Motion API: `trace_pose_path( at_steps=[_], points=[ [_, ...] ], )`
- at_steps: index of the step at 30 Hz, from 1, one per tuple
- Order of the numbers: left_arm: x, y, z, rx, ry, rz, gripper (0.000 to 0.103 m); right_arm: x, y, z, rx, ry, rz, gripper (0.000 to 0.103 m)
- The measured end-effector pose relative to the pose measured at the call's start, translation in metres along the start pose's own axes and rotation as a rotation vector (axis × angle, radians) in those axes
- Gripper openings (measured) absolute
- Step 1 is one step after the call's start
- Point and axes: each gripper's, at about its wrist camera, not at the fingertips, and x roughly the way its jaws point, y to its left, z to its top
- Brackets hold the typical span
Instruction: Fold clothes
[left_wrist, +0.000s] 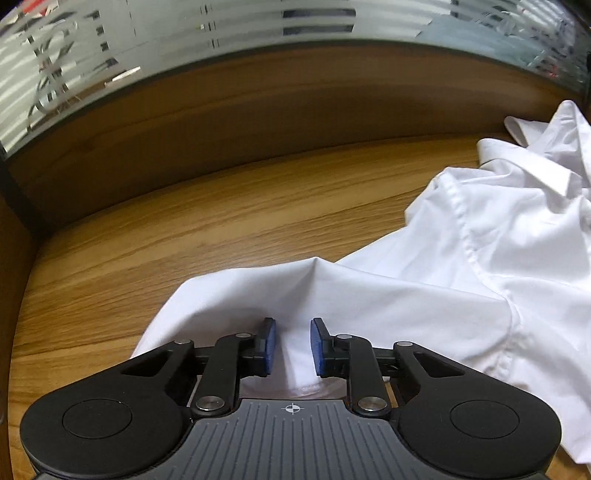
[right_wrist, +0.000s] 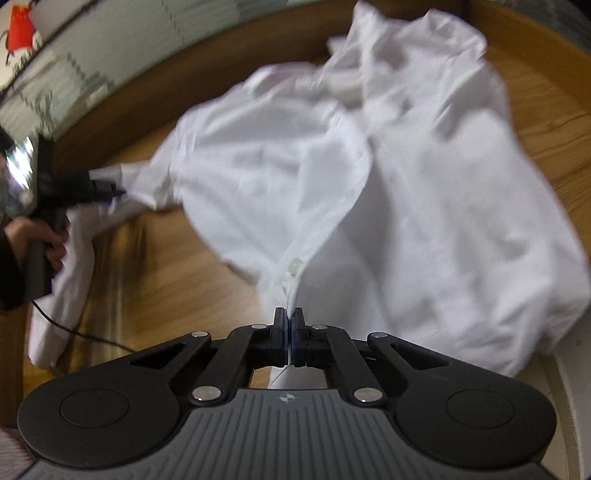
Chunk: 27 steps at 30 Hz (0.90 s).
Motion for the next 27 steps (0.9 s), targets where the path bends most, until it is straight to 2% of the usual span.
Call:
trace_pose_path(
  at_steps=[5,13,15,17,20,22,24,27],
  points=[
    [0.012,-0.004,0.003,0.015,0.02,0.01,0.023,-0.035,-0.033,0.026,0.003,-0.049,-0.072,0.002],
    [0.013,-0.004,0.007,-0.007,0.022,0.029,0.023,-0.015,-0.083,0.03,-0.018,-0.05,-0.222,0.003],
    [0.012,-0.003,0.008,-0.018,0.023,0.03,0.025,-0.01,-0.096,0.032,-0.023,-0.05,-0.26,0.01],
    [0.006,0.0,0.008,-0.039,0.013,0.023,0.03,-0.006,-0.108,0.033,-0.028,-0.05,-0.298,0.027],
    [-0.011,0.006,0.005,-0.069,-0.021,0.005,0.038,-0.008,-0.115,0.031,-0.049,-0.072,-0.33,0.036],
    [-0.022,0.007,0.002,-0.081,-0.034,-0.014,0.038,-0.019,-0.108,0.027,-0.066,-0.098,-0.338,0.039],
    [-0.031,0.006,-0.004,-0.089,-0.039,-0.042,0.039,-0.031,-0.099,0.022,-0.071,-0.115,-0.32,0.039],
    [-0.043,-0.002,-0.014,-0.05,-0.037,-0.07,0.042,-0.042,-0.088,0.009,-0.068,-0.128,-0.283,0.047]
  ],
)
